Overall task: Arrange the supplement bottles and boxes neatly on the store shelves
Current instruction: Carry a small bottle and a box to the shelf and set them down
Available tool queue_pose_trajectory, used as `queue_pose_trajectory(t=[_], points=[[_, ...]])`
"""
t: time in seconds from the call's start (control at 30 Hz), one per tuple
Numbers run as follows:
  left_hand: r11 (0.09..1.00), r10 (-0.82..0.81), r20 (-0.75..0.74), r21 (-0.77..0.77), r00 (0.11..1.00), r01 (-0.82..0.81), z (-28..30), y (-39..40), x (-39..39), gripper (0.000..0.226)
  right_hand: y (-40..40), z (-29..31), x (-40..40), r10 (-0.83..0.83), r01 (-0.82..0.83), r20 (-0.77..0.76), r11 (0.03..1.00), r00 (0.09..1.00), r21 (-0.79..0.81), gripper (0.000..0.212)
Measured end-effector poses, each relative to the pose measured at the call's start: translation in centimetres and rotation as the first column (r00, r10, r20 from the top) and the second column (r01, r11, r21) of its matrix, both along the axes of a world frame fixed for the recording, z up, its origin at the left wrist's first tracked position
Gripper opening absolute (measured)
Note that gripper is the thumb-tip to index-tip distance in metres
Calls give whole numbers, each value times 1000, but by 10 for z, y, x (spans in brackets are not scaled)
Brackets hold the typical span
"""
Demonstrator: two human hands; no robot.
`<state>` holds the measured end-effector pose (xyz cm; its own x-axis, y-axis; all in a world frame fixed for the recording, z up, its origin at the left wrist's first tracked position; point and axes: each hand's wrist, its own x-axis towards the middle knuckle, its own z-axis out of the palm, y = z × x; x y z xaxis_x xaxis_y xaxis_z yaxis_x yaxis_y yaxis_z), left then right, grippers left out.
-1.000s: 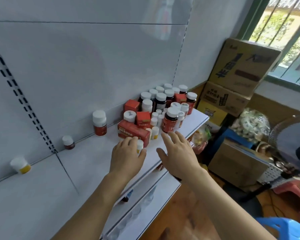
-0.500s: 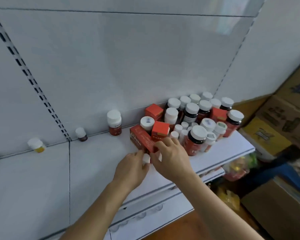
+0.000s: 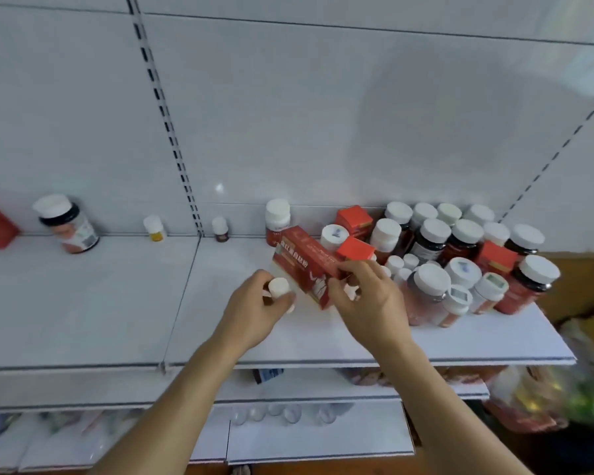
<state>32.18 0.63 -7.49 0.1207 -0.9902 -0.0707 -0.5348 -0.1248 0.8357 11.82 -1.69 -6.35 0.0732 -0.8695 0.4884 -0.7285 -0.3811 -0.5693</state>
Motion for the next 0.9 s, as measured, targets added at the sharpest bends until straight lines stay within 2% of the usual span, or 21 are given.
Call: queue_pose_trajectory(t=[0.13, 0.3, 0.43, 0.57, 0.63, 0.7, 0.77, 0.83, 0.9], points=[[988, 142, -182, -29, 973, -150, 12, 16, 10, 21, 1, 18, -2, 69, -89, 166, 989, 984, 118, 17], [963, 220, -205, -108, 954, -246, 18, 36, 31, 21, 6, 29, 13, 120, -174, 247, 963, 961, 207, 13], [933, 298, -185, -152, 936, -327, 22, 54, 54, 29, 13, 38, 39, 153, -222, 305, 953, 940, 206, 12], [932, 271, -495, -79, 826, -354, 31, 70, 86, 19, 19, 45, 71, 160, -221, 291, 957, 943, 189, 12], [941, 258, -559, -39, 788, -335, 35, 79, 107, 24, 23, 49, 91, 165, -221, 273, 957, 948, 190, 12], [947, 246, -560, -35, 791, -319, 38, 89, 131, 35, 29, 53, 113, 163, -216, 265, 959, 950, 185, 10], [941, 243, -513, -81, 823, -328, 40, 98, 156, 36, 36, 57, 137, 157, -217, 288, 958, 945, 190, 12], [930, 260, -383, -148, 886, -337, 37, 106, 182, 33, 42, 57, 158, 153, -210, 275, 959, 949, 193, 12], [933, 265, -180, -199, 947, -299, 31, 110, 206, 34, 47, 53, 176, 148, -185, 203, 966, 968, 180, 14]])
